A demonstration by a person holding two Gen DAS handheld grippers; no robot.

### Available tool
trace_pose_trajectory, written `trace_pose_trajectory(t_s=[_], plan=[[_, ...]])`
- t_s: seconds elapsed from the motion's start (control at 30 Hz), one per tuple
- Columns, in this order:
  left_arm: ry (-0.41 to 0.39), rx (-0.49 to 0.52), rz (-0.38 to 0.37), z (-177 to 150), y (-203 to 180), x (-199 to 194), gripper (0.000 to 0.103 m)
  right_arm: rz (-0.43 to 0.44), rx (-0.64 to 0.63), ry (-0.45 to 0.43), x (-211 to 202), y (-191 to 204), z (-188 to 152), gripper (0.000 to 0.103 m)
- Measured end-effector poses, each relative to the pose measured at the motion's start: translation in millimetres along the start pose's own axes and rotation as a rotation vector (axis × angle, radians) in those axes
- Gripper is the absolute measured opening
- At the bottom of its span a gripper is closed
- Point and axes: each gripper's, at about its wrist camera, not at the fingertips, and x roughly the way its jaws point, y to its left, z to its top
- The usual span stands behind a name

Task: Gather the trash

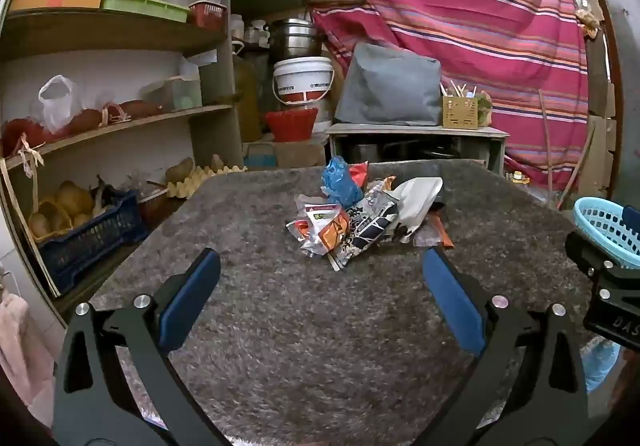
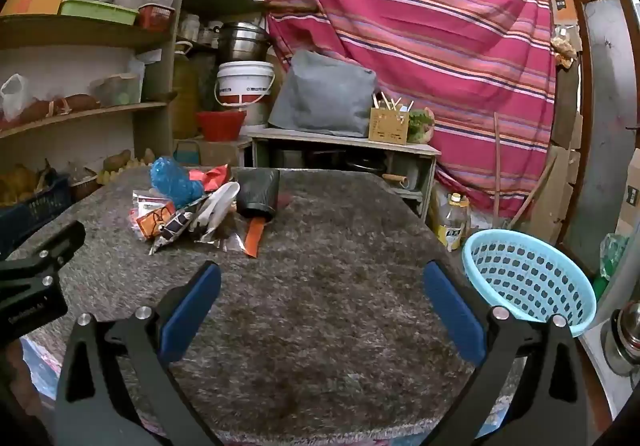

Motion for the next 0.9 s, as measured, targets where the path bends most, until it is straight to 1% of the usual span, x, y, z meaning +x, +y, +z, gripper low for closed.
trace_pose_trajectory(t_s=[0.27, 0.33, 0.9], plan=[[0.0, -0.002, -0.001, 1.0, 3.9, 5.2, 0.098, -0.002, -0.001, -0.026, -3.7, 0.5, 0.5, 0.099], [-0.009, 0.006, 0.001, 0.2, 0.1, -0.2, 0.098, -0.004, -0.003, -0.031, -6.0, 0.2, 0.1, 0.099], [-0.012, 0.013, 0.004, 0.4, -2.6, 1.0, 0.098, -0.006, -0.018, -0.016, -2.2, 2.8, 0.4, 0.099]])
